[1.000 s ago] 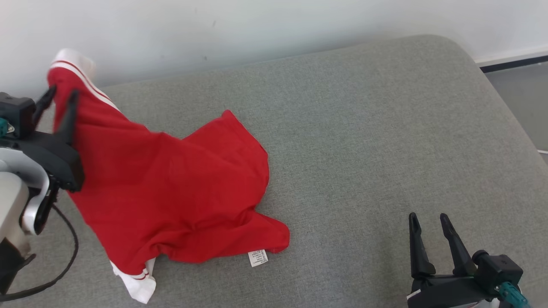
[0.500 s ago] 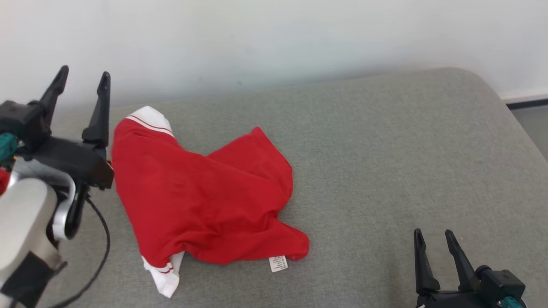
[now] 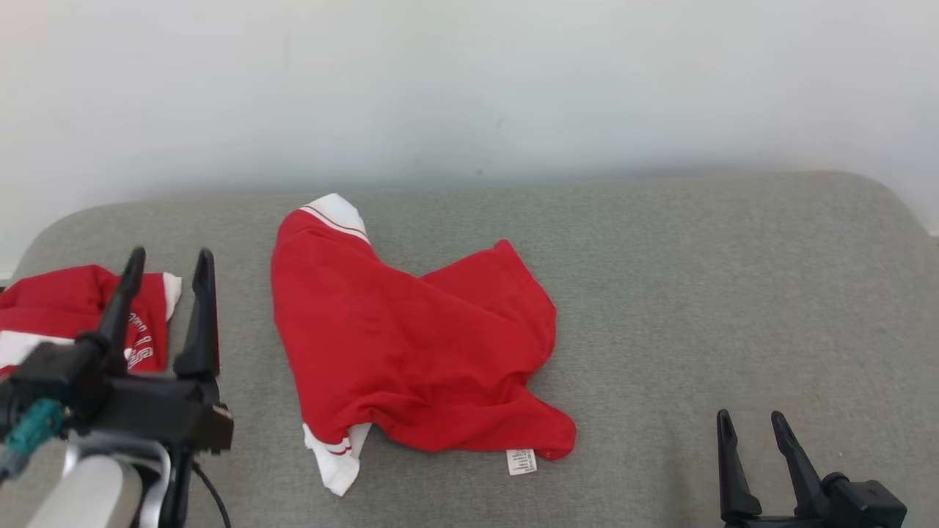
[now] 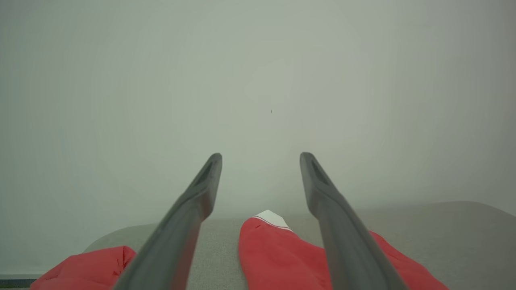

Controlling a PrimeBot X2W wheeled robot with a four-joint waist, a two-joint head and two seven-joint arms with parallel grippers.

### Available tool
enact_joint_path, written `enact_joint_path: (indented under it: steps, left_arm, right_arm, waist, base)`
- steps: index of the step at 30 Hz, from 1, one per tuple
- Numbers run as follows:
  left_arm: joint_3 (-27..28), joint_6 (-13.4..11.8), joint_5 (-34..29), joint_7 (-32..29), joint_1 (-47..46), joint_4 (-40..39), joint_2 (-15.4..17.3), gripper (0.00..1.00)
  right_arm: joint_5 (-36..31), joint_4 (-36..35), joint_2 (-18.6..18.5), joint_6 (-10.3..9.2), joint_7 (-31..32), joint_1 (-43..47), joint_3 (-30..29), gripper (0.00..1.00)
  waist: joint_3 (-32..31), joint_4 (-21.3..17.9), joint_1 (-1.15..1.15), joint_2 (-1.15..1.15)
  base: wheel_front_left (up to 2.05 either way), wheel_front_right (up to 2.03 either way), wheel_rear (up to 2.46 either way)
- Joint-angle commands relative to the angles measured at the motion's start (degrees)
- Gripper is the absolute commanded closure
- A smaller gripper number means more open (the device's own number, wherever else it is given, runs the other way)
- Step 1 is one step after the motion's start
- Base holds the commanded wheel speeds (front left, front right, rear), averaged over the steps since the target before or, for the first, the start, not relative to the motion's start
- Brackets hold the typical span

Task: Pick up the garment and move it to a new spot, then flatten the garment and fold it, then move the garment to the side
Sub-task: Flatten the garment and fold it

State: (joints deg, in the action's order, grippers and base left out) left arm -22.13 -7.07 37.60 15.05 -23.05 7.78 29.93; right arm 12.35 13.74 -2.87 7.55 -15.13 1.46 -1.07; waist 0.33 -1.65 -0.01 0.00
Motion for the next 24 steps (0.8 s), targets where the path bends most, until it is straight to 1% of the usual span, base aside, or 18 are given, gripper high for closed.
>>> enact_joint_path:
  steps: [1, 4, 12, 17, 24]
  left_arm:
    - [1.43, -0.22, -1.56, 0.17, 3.51, -1.45, -1.28, 0.0]
    - [2.72, -0.03, -2.33, 0.17, 5.78, -2.45, -2.21, 0.0]
    - [5.54, 1.39, -7.07, 0.18, 13.58, -4.33, -5.78, 0.0]
    - [7.72, 1.57, -10.15, 0.18, 17.99, -5.17, -8.43, 0.0]
    - [11.5, 3.33, -13.12, 0.18, 21.09, -4.91, -13.19, 0.0]
  right_arm:
    - [-0.59, -0.21, -0.02, -0.13, 0.04, 0.75, -0.18, 0.0]
    - [-0.56, -0.34, -0.01, -0.13, 0.15, 0.75, -0.05, 0.0]
    - [-0.37, -0.53, -0.02, -0.13, 0.3, 1.03, 0.33, 0.0]
    - [-0.19, -0.52, -0.02, -0.13, 0.33, 1.08, 0.33, 0.0]
    - [-0.45, -0.52, -0.02, -0.13, 0.76, 1.2, 0.16, 0.0]
  waist:
    - [-0.69, 2.04, 0.01, 0.0]
    - [-0.76, 2.79, 0.01, 0.0]
    - [-0.74, 4.58, 0.01, 0.0]
    - [-0.65, 4.99, 0.01, 0.0]
    - [-0.53, 5.6, 0.01, 0.0]
  base:
    - [0.0, 0.0, 0.0]
    - [0.0, 0.0, 0.0]
    - [0.0, 0.0, 0.0]
    - [0.0, 0.0, 0.0]
    - [0.0, 0.0, 0.0]
